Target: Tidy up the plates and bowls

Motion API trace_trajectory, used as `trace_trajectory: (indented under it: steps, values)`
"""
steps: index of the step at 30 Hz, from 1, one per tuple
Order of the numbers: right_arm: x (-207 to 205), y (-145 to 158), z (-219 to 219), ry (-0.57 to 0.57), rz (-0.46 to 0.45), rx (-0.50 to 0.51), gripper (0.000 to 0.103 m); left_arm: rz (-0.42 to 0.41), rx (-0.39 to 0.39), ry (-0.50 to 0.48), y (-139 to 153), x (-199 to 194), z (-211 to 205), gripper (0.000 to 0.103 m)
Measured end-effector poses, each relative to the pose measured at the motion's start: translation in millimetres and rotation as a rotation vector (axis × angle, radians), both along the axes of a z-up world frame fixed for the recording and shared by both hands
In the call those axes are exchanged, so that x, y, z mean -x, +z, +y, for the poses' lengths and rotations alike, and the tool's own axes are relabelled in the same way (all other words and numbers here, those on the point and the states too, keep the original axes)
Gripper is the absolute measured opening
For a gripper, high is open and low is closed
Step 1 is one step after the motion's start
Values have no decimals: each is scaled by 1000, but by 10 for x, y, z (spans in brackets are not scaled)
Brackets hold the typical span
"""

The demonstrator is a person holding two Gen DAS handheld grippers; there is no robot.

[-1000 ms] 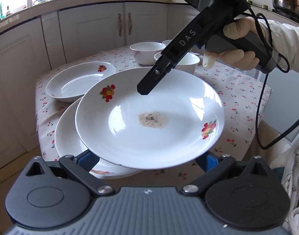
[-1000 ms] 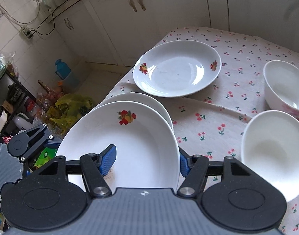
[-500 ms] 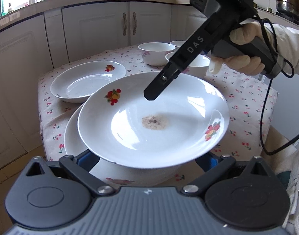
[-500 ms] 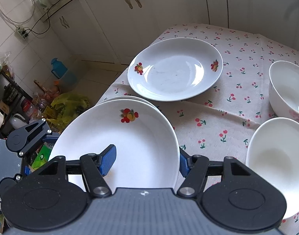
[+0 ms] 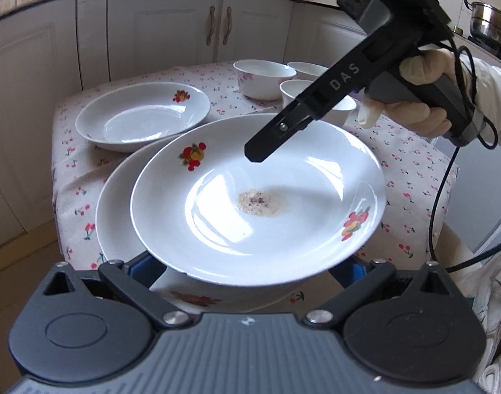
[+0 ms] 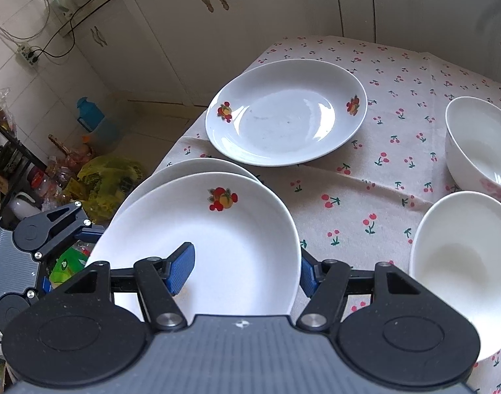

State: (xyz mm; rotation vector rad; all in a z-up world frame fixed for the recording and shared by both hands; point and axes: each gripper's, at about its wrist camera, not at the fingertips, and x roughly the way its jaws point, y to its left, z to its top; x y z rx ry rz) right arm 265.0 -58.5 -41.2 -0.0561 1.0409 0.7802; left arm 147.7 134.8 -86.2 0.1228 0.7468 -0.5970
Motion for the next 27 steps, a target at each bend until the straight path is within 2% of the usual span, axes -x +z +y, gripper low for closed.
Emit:
trace_trajectory:
  steps: [27]
  values:
    - [126,17,-63,-54,23,3,70,40,-36,27,46,-10,-10,102]
